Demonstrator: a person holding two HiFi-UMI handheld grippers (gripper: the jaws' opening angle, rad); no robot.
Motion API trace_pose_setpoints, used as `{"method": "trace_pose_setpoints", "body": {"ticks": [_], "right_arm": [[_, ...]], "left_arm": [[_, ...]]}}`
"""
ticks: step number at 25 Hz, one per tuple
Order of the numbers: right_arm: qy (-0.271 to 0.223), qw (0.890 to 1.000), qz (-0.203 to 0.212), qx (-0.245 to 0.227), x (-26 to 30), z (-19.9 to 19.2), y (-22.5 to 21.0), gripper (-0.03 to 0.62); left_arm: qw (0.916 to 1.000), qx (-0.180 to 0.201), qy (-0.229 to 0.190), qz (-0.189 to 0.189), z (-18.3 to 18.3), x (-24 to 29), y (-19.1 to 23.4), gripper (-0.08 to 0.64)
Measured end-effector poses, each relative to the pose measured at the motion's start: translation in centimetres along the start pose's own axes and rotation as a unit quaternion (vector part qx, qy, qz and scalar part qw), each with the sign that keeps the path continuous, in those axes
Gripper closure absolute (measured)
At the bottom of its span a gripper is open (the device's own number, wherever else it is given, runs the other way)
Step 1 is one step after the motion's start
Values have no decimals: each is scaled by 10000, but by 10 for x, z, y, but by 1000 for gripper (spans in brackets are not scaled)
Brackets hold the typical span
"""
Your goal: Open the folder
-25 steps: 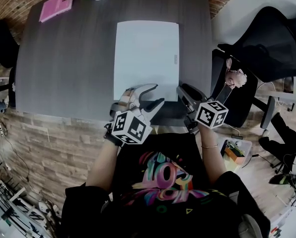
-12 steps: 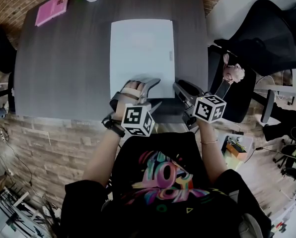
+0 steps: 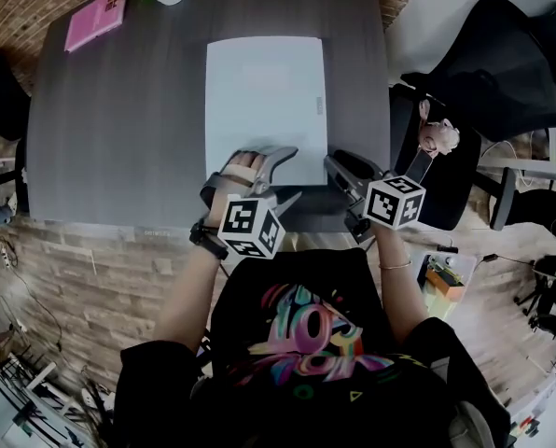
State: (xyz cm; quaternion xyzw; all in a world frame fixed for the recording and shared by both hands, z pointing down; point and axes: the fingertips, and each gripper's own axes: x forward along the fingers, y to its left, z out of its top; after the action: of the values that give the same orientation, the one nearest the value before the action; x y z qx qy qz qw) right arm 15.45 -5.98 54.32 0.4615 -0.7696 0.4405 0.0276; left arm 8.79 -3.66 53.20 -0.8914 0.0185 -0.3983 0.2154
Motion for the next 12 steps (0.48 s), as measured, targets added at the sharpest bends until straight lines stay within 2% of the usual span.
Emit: {"method": "trace_pose_setpoints", "body": {"ticks": [3, 9, 12], "right_arm": [[4, 10000, 17, 2, 0, 0, 1, 466], [18, 10000, 37, 4, 1, 0, 0, 466], [22, 10000, 44, 9, 0, 0, 0, 466]], "left_arm": [[10000, -51, -22, -14, -1, -3, 1, 210], [9989, -390, -168, -198, 1, -8, 8, 222], [9988, -336, -128, -348, 1, -6, 6, 225]]}}
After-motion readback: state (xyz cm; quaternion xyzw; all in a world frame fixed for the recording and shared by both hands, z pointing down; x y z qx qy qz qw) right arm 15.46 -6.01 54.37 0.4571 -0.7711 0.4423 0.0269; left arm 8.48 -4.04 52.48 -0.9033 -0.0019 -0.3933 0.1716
